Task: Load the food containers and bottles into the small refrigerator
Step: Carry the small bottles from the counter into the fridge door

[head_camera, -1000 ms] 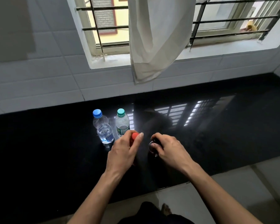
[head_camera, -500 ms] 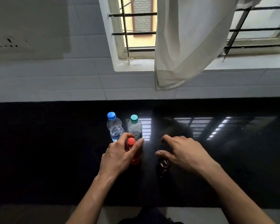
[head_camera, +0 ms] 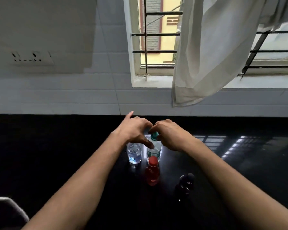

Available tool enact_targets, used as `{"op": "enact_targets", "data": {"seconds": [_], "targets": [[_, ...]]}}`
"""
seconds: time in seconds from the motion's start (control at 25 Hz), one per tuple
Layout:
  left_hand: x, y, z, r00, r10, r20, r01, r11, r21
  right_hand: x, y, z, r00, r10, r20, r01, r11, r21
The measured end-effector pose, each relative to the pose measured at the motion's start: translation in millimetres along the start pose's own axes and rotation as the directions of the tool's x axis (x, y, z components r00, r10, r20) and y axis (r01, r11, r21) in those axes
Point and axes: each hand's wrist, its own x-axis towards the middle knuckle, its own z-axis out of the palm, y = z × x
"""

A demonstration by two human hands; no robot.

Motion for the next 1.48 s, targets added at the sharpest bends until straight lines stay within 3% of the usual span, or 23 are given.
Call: {"op": "enact_targets", "data": {"seconds": [0.16, 0.32, 0.52, 0.6, 0.88, 1.04, 1.2, 1.36, 1.48], "targets": [[11, -11, 14, 0.999, 0.032, 0.003, -0.032, 0.988, -0.151, 7, -12, 4, 0.989, 0.143, -0.038, -0.144, 0.989, -0.025], [11, -22, 30, 0.998, 0.029, -0.059, -0.043, 0.967, -0.252, 3, -18, 8, 0.941, 0.337, -0.013, -0.334, 0.928, -0.165], [14, -24, 34, 0.997, 0.029, -0.065, -0.047, 0.958, -0.285, -5, -18, 0, 0.994, 0.11, -0.013, -0.111, 0.993, -0.047], [15, -23, 36, 0.998, 0.013, -0.057, -0.03, 0.952, -0.304, -3, -16, 4, 0.996, 0.091, -0.021, -0.091, 0.995, -0.03], [16, -22, 41, 0.996, -0.044, -0.078, 0.018, 0.954, -0.3, -1, -35, 30, 0.955, 0.23, -0.19, -0.257, 0.957, -0.133], [14, -21, 36, 0.997, -0.05, -0.061, 0.03, 0.956, -0.293, 4, -49, 35, 0.947, 0.245, -0.207, -0.29, 0.929, -0.228], [12, -23, 36, 0.999, -0.014, -0.046, 0.0, 0.957, -0.291, 4, -47, 35, 0.94, 0.279, -0.194, -0.312, 0.935, -0.168], [10, -30, 23, 0.999, 0.039, 0.003, -0.033, 0.888, -0.458, 3, -38, 23, 0.923, 0.371, -0.1, -0.379, 0.922, -0.081], [-7, -65, 3, 0.993, 0.062, 0.097, 0.009, 0.797, -0.605, 2, -38, 13, 0.915, 0.4, -0.057, -0.404, 0.905, -0.134]]}}
